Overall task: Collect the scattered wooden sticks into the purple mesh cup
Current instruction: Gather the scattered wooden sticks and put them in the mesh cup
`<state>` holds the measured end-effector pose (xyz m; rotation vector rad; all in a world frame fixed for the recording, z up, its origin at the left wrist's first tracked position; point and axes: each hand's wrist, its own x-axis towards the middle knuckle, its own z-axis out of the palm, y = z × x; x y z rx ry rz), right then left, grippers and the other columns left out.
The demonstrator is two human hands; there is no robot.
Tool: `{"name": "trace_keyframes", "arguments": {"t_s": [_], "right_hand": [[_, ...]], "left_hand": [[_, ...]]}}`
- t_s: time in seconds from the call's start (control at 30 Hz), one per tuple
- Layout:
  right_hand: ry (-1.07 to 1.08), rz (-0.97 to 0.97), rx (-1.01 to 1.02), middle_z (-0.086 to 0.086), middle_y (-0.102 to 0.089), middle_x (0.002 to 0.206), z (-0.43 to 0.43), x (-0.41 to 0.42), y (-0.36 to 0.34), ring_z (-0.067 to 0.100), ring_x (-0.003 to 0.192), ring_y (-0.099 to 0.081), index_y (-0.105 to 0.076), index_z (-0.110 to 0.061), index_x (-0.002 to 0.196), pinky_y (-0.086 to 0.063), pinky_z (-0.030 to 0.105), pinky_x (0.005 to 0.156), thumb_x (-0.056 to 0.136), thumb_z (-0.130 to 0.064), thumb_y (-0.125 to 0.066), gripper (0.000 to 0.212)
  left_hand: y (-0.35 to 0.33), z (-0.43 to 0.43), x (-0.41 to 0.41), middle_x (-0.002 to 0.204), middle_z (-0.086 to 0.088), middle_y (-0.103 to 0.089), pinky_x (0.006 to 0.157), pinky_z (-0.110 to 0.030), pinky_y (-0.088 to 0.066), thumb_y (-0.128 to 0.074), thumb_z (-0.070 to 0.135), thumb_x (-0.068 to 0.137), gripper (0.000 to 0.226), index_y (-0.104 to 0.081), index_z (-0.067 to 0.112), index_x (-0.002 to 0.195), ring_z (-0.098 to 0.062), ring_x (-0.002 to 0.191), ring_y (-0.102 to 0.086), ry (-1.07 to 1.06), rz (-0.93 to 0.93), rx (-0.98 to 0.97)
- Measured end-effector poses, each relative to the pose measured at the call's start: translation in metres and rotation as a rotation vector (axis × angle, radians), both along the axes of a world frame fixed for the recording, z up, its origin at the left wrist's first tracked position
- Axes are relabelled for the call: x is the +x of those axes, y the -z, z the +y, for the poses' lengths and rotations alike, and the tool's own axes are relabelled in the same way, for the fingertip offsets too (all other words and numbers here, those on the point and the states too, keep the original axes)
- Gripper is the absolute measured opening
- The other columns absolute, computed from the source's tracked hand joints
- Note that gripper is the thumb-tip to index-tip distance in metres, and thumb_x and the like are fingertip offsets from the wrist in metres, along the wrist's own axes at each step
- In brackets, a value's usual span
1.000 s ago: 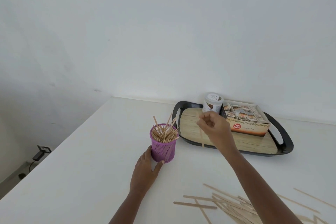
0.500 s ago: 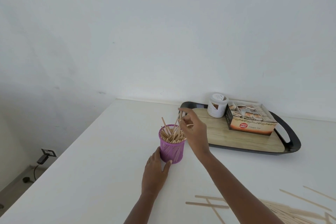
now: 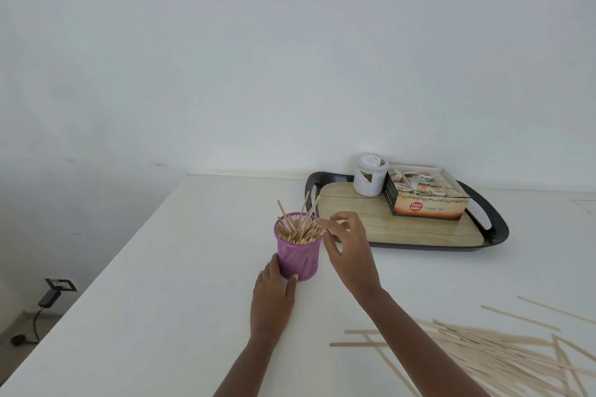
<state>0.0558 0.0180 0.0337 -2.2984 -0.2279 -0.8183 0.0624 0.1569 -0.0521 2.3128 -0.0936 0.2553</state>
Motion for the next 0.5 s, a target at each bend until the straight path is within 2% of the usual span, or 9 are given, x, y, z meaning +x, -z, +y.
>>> {"name": "trace_keyframes", "arguments": {"t_s": [0.1, 0.23, 0.37, 0.5], "right_hand": [[0.018, 0.027, -0.005, 0.013, -0.056, 0.1, -0.018, -0.014, 0.005, 0.022, 0.094, -0.054, -0.068, -0.008, 0.103, -0.051, 0.029, 0.076, 0.087, -0.003, -0.056, 0.021], [0.035, 0.189, 0.047, 0.006, -0.057, 0.094, -0.056, -0.037, 0.024, 0.019, 0.092, -0.054, -0.069, -0.01, 0.097, -0.038, 0.02, 0.074, 0.086, 0.0, -0.055, 0.02], [0.072, 0.366, 0.057, -0.002, -0.056, 0.093, -0.1, -0.065, 0.046, 0.017, 0.096, -0.056, -0.069, -0.014, 0.094, -0.036, 0.018, 0.077, 0.086, -0.002, -0.053, 0.021], [0.132, 0.467, 0.029, -0.007, -0.054, 0.089, -0.145, -0.093, 0.058, 0.015, 0.097, -0.058, -0.069, -0.013, 0.092, -0.037, 0.016, 0.083, 0.086, 0.001, -0.052, 0.023]], "left_hand": [[0.0, 0.0, -0.003, 0.13, -0.01, -0.054, 0.1, -0.037, -0.044, -0.047, 0.021, 0.094, 0.044, -0.037, 0.006, 0.134, -0.026, 0.119, -0.051, 0.002, -0.012, 0.01], [0.0, -0.003, -0.012, 0.134, -0.016, -0.051, 0.099, -0.04, -0.042, -0.045, 0.017, 0.094, 0.048, -0.032, 0.002, 0.137, -0.031, 0.121, -0.05, -0.035, 0.017, 0.003], [0.003, -0.005, -0.025, 0.142, -0.017, -0.044, 0.104, -0.04, -0.037, -0.046, 0.015, 0.094, 0.056, -0.022, 0.003, 0.143, -0.032, 0.128, -0.045, -0.061, 0.039, 0.007], [0.001, -0.014, -0.048, 0.135, -0.016, -0.048, 0.098, -0.042, -0.042, -0.048, 0.012, 0.092, 0.056, -0.025, 0.003, 0.142, -0.033, 0.121, -0.05, -0.048, -0.001, 0.052]]}}
